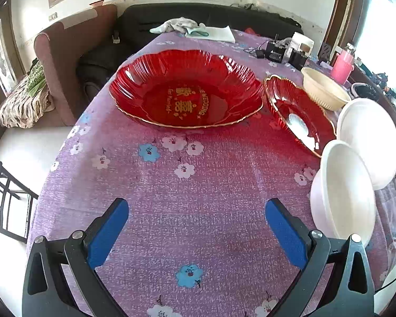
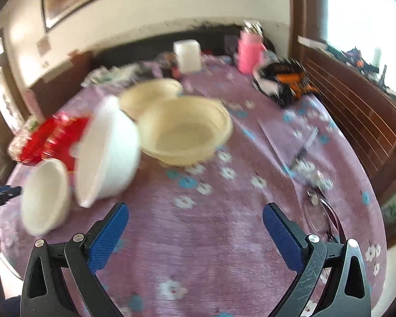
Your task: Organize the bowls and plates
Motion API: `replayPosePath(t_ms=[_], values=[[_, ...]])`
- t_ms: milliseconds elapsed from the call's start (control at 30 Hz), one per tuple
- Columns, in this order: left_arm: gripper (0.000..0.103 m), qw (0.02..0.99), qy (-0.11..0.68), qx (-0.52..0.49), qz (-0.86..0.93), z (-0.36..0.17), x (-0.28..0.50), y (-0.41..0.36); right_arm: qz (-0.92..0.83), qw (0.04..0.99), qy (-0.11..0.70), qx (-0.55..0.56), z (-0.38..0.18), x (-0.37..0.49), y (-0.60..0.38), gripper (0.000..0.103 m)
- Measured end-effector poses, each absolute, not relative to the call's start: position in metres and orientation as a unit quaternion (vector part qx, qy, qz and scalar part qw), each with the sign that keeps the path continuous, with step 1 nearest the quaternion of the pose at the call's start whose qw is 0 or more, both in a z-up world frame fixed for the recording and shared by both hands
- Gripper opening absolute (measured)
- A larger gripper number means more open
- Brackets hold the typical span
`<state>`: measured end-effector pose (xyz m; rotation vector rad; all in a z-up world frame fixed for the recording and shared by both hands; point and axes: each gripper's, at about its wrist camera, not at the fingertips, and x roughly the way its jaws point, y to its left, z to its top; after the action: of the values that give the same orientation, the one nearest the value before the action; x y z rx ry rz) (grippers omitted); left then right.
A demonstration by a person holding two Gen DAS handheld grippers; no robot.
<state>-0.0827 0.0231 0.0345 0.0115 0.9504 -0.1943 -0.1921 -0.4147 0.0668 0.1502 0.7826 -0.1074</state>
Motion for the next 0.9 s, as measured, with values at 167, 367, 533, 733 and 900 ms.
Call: replayPosePath(t_ms=[167,367,533,733,900], values=[[0.103,0.886,0.454,0.003,-0.099,0.044,-0.086,0.028,0.026,0.927,0.366,0.076,0.08,-0.193,-0.39,0.103],[0.103,0.89,0.444,0.0,-0.101,0.054,-0.088,0.031,0.094,0.921,0.366,0.091,0.097,-0.183,-0.365,0.1],[0.103,0.89,0.443,-0.003,-0.104,0.057,-0.087,0.032,0.128,0.919,0.362,0.089,0.11,-0.176,-0.345,0.098],[0.103,0.895,0.435,-0.011,-0.098,0.066,-0.086,0.044,0.166,0.916,0.357,0.076,0.123,-0.158,-0.31,0.094],[0.103,0.897,0.431,-0.019,-0.092,0.072,-0.084,0.057,0.187,0.911,0.36,0.072,0.13,-0.138,-0.28,0.094]])
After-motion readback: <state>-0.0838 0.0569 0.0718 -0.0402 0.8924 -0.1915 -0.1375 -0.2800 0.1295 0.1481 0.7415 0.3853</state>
